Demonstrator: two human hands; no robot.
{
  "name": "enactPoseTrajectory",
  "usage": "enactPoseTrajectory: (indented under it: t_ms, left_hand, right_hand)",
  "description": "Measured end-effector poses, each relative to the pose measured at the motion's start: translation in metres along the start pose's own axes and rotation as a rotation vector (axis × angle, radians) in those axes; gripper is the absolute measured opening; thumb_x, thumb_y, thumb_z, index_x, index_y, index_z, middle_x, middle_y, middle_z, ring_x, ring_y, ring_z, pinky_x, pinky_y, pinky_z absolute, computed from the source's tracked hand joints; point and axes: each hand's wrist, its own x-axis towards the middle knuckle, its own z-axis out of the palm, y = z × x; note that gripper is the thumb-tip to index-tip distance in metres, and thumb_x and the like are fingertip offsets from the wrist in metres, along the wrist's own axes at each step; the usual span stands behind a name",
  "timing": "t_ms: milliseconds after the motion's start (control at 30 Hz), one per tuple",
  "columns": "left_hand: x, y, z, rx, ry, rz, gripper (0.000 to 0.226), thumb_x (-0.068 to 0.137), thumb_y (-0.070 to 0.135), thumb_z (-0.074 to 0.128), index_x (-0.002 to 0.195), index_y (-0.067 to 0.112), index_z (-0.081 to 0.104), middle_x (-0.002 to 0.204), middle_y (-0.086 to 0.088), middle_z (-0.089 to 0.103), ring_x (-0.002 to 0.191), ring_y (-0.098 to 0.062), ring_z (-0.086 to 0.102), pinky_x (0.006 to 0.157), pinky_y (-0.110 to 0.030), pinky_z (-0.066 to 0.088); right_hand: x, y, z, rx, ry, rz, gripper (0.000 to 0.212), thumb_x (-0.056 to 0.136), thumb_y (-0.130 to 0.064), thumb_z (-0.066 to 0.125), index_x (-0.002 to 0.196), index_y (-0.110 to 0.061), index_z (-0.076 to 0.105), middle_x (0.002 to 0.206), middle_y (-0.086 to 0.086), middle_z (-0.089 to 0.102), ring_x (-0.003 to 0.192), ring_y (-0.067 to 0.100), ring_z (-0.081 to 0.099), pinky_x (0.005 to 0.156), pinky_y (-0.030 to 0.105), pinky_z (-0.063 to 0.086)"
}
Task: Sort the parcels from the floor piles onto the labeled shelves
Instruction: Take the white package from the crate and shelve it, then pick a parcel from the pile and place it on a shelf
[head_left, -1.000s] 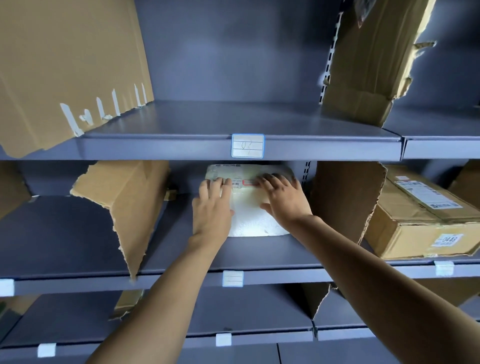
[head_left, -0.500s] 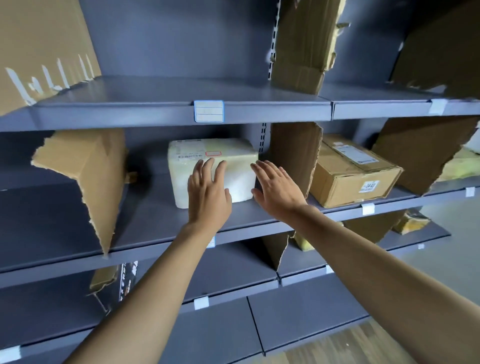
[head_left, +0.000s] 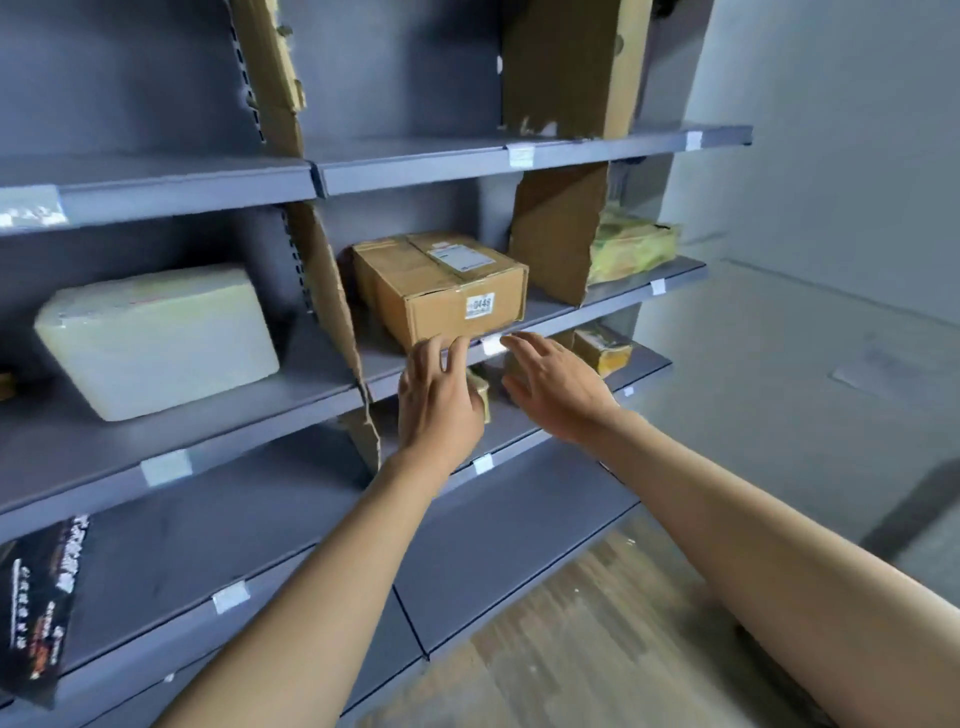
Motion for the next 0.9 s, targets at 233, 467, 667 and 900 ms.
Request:
enactPoseTrajectory:
  t_ms: [233, 467, 667, 900]
  left_hand:
    - [-0.033, 0.204, 0.086, -0.139, -0.118, 0.133, 0.063, 0.085, 0.011, 0.064, 0.143, 0.008, 0.041, 0.147, -0.016, 0.035, 0.138, -0.035, 0.030, 0.109, -0.047, 0.032]
    - [-0.062, 0.385, 0.172, -0.209, -0.333, 0.330, 0.062, 0.089, 0.016, 0.057, 0.146, 0.017, 0.033, 0.153, -0.012, 0.026, 0.140, -0.032, 0.024, 0.110, -0.044, 0.029]
    - [-0.083, 0.515, 0.251, -0.322, -0.472, 0.496, 0.058, 0.091, 0.014, 0.052, 0.145, 0.016, 0.033, 0.151, -0.012, 0.027, 0.141, -0.031, 0.022, 0.114, -0.045, 0.026]
    - [-0.066, 0.627, 0.367, -0.388, -0.590, 0.624, 0.060, 0.092, 0.015, 0.050, 0.148, 0.016, 0.029, 0.153, -0.011, 0.025, 0.143, -0.029, 0.018, 0.115, -0.043, 0.024]
  right_hand:
    - [-0.152, 0.158, -0.062, -0.094, 0.003, 0.204, 0.052, 0.101, -0.031, 0.046, 0.149, -0.015, 0.036, 0.155, 0.005, 0.037, 0.139, 0.026, 0.040, 0.113, 0.037, 0.031]
    - [-0.294, 0.295, -0.111, -0.132, 0.058, 0.476, 0.050, 0.099, -0.027, 0.050, 0.146, -0.014, 0.040, 0.150, 0.007, 0.043, 0.135, 0.028, 0.044, 0.110, 0.039, 0.035]
    - [-0.396, 0.394, -0.127, -0.162, 0.038, 0.720, 0.051, 0.098, -0.024, 0.050, 0.146, -0.012, 0.040, 0.150, 0.008, 0.043, 0.135, 0.029, 0.044, 0.109, 0.039, 0.037]
    - [-0.438, 0.525, -0.117, -0.184, -0.007, 0.895, 0.052, 0.095, -0.022, 0.054, 0.144, -0.010, 0.042, 0.147, 0.010, 0.045, 0.131, 0.031, 0.047, 0.107, 0.041, 0.040]
